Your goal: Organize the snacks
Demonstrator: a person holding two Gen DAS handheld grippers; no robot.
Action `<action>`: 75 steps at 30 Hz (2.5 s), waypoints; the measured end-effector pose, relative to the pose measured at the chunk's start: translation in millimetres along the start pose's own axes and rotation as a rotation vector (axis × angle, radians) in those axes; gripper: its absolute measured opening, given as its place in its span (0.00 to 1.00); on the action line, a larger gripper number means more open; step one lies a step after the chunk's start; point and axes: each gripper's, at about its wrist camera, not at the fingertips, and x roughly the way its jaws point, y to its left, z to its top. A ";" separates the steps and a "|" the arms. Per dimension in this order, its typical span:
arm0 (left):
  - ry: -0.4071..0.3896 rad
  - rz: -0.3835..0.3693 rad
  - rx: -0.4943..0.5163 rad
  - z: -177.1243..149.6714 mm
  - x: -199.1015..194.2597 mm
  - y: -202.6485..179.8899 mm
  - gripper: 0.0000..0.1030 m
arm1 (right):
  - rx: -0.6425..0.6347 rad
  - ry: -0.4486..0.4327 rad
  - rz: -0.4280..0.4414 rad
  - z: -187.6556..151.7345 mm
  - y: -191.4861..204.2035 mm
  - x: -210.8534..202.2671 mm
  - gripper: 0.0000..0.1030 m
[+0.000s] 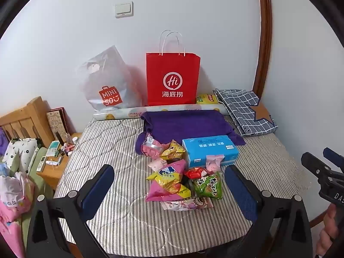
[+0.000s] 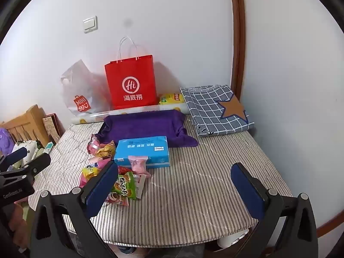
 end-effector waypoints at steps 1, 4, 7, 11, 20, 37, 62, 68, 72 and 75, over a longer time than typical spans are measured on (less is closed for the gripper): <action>-0.003 -0.004 0.004 -0.2 -0.6 0.0 1.00 | -0.002 0.002 -0.005 -0.2 -0.1 -0.1 1.00; -0.006 0.016 0.025 -1.5 -0.5 -5.1 1.00 | -0.001 0.010 -0.013 -0.6 -0.5 -0.6 1.00; -0.006 0.007 0.025 -2.3 -5.3 -8.4 1.00 | 0.004 0.017 -0.019 -1.0 0.1 -3.3 1.00; 0.001 -0.004 0.014 -0.6 -6.5 -3.9 1.00 | -0.007 0.009 -0.002 2.8 0.9 -6.7 1.00; -0.003 -0.008 0.001 -4.6 -4.2 -0.7 1.00 | -0.002 -0.004 0.001 -3.0 0.9 -9.7 1.00; -0.009 -0.014 -0.002 -5.4 -6.6 3.1 1.00 | -0.006 -0.004 0.007 -6.5 6.0 -11.0 1.00; -0.011 -0.013 0.001 -4.5 -7.5 0.4 1.00 | -0.012 -0.011 0.016 -5.6 9.1 -14.8 1.00; -0.015 -0.015 0.001 -3.1 -8.7 0.5 1.00 | -0.009 -0.009 0.017 -5.5 10.7 -15.5 1.00; -0.017 -0.017 0.003 -1.5 -10.2 0.5 1.00 | -0.012 -0.009 0.017 -5.7 11.4 -16.0 1.00; -0.016 -0.016 0.002 -1.1 -9.9 0.0 1.00 | -0.013 -0.007 0.017 -5.7 12.0 -15.8 1.00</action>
